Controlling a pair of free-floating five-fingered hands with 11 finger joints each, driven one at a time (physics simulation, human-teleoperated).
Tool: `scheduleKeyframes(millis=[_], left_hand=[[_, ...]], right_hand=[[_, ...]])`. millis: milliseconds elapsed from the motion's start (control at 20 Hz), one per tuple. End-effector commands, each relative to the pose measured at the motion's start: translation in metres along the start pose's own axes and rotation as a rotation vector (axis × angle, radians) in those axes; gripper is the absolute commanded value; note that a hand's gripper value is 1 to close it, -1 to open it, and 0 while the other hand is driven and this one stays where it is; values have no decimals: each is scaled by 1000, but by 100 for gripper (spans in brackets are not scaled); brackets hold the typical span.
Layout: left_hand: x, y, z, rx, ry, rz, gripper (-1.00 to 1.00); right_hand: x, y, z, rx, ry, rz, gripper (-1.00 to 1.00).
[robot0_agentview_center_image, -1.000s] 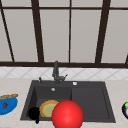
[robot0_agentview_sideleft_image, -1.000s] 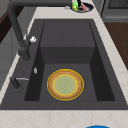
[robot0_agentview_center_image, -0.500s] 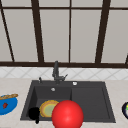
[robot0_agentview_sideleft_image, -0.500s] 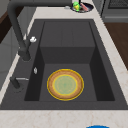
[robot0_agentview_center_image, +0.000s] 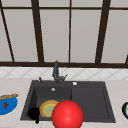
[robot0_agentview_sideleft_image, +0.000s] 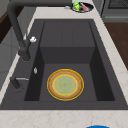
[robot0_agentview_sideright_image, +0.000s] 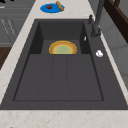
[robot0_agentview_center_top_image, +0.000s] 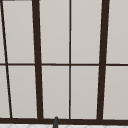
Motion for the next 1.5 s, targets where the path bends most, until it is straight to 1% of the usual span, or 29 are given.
scheduleKeyframes(millis=[0,250,500,600,700,800,950,1150,1300,1450], left_hand=[[0,0,0,0,0,0,0],[0,0,0,0,0,0,0],[0,0,0,0,0,0,0],[0,0,0,0,0,0,0],[0,0,0,0,0,0,0],[0,0,0,0,0,0,0],[0,0,0,0,0,0,0],[0,0,0,0,0,0,0],[0,0,0,0,0,0,0],[0,0,0,0,0,0,0]], right_hand=[[2,8,22,82,-3,-7,-100],[4,23,53,150,-2,-10,-100],[7,35,80,250,-2,-20,-100],[10,39,85,290,-2,-24,-100],[14,35,75,331,4,-14,-100],[14,31,65,409,-9,-13,-100],[17,30,54,526,-12,-25,-100],[15,19,40,643,5,-51,-100],[16,21,34,632,13,-62,-100],[18,25,27,606,27,-52,-100]])
